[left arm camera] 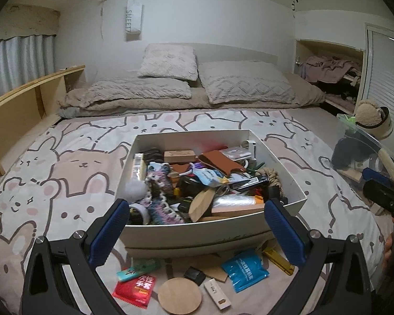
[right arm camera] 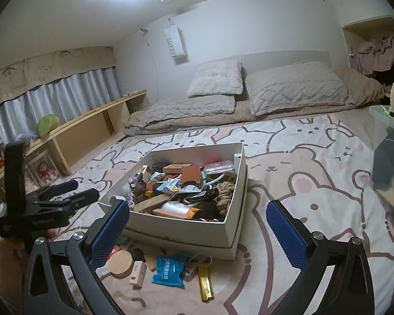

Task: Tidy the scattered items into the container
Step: 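Raise both open tools up and back away from the white box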

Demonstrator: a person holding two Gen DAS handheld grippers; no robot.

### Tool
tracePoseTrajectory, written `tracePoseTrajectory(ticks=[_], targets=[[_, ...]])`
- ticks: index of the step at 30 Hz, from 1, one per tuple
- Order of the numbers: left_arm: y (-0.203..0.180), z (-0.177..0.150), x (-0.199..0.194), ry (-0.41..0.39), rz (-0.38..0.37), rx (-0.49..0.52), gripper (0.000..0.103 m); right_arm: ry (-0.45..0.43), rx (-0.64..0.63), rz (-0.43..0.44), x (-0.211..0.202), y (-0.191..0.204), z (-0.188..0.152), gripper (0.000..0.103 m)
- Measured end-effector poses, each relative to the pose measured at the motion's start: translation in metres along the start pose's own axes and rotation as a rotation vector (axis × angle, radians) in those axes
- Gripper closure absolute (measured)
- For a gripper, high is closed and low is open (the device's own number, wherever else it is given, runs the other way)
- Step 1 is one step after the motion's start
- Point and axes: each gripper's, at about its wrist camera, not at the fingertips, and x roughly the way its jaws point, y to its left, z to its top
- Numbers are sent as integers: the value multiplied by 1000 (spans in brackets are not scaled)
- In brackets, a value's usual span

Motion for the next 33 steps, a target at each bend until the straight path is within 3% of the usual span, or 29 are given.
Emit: tracePoseTrajectory(ticks=[16, 33], targets=[[27, -22, -6, 13, 29, -17, 0, 60, -50, -23, 13, 6, -22, 0], [43, -76, 19, 158, 3, -28, 0, 212, -13, -38, 47, -5, -74, 0]])
